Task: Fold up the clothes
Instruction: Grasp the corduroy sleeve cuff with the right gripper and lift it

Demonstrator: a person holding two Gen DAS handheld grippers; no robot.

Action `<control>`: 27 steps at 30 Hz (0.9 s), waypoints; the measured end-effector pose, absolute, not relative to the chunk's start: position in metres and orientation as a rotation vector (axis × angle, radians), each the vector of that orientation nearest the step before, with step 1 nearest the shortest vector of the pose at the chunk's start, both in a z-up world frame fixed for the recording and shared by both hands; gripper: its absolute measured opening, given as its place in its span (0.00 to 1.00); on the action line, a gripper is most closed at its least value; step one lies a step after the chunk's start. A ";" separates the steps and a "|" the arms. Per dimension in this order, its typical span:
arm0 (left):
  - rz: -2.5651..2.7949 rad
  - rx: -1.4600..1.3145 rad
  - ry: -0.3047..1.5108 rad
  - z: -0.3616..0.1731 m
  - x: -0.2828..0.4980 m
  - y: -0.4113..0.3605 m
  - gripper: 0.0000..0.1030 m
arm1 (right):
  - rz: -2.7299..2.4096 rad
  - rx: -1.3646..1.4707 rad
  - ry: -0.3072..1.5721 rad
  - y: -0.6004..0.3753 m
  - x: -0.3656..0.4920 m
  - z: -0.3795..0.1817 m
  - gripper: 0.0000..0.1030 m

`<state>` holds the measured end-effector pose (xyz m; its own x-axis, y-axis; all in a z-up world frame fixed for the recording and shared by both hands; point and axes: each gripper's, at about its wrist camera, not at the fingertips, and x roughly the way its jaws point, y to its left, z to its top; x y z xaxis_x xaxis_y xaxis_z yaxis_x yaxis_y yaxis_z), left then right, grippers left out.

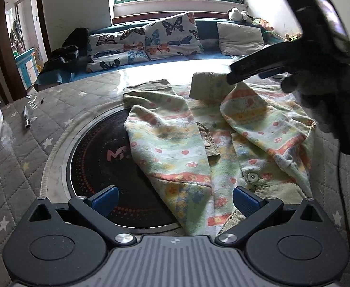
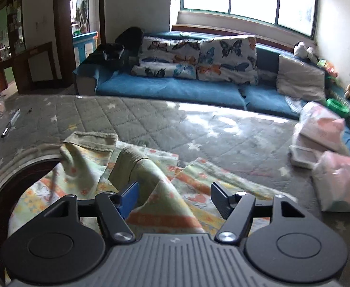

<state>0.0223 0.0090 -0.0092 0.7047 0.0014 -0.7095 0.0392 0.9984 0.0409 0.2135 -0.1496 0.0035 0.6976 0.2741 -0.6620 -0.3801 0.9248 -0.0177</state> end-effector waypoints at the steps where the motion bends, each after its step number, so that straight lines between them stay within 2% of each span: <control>1: -0.019 0.056 0.792 -0.010 0.023 0.009 1.00 | 0.368 -0.154 0.726 -0.148 0.218 -0.001 0.58; 2: -0.017 0.058 0.796 -0.011 0.024 0.009 1.00 | 0.367 -0.148 0.737 -0.147 0.220 -0.006 0.56; 5: -0.023 0.060 0.798 -0.013 0.026 0.010 1.00 | 0.370 -0.113 0.748 -0.150 0.220 -0.012 0.39; 7: -0.031 0.063 0.796 -0.013 0.027 0.008 1.00 | 0.371 -0.088 0.750 -0.154 0.218 -0.014 0.22; 10: -0.044 0.075 0.795 -0.016 0.029 0.004 1.00 | 0.361 -0.080 0.731 -0.163 0.209 -0.010 0.09; 21: -0.115 0.125 0.774 -0.022 0.024 -0.023 1.00 | 0.228 -0.054 0.583 -0.249 0.145 0.040 0.06; 27: -0.135 0.155 0.763 -0.022 0.017 -0.032 1.00 | 0.129 -0.048 0.583 -0.301 0.100 0.048 0.06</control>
